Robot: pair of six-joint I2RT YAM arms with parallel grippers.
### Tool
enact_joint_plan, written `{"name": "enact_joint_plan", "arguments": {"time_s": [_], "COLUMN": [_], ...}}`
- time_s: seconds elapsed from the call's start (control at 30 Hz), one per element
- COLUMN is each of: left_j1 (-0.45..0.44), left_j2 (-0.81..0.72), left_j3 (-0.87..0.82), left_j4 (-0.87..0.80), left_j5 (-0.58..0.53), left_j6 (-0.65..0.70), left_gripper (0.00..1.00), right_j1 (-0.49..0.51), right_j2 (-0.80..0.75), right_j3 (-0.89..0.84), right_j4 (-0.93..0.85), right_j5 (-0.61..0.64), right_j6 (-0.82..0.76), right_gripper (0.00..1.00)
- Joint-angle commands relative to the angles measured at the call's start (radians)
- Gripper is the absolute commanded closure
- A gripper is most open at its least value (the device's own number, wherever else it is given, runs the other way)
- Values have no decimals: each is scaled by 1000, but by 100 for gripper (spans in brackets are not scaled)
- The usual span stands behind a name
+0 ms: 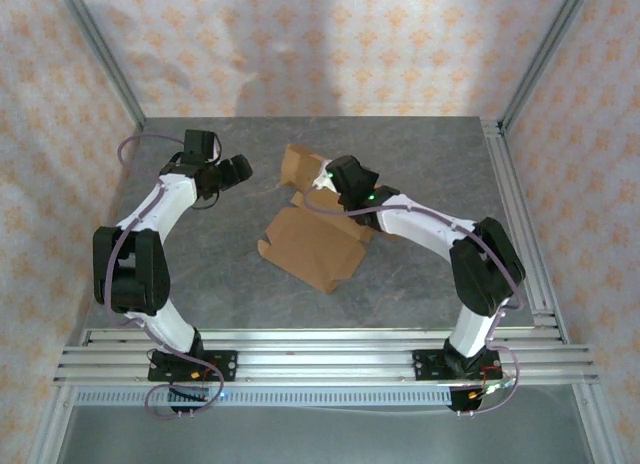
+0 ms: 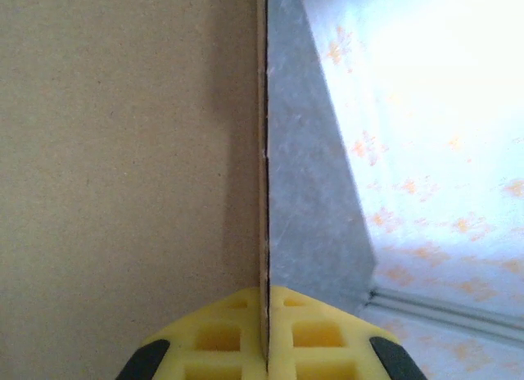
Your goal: Fold the paper box
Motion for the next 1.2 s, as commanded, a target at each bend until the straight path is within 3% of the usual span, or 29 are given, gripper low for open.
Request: {"name": "enact_joint_plan", "arguments": {"time_s": [0.0, 0.27, 0.63, 0.87, 1.17], "left_j1": [12, 12, 12, 13, 11], "left_j2": [-33, 19, 145, 233, 445], "left_j3": [-33, -28, 109, 219, 410], "left_j4": [60, 146, 114, 72, 49], "left_j5": [35, 57, 68, 70, 150], "left_j6": [28, -5, 6, 31, 79], "left_gripper": [11, 11, 11, 11, 22], "right_j1": [29, 61, 84, 87, 87], "right_j2": [-28, -33, 69, 95, 89], "right_j3": [-76, -216, -325, -326, -325], "right_j4": [207, 524, 1002, 1028, 937], "right_j5": [135, 195, 225, 226, 211], "right_j6": [-181, -391, -614, -616, -530], "right_gripper": [100, 100, 100, 100, 100]}}
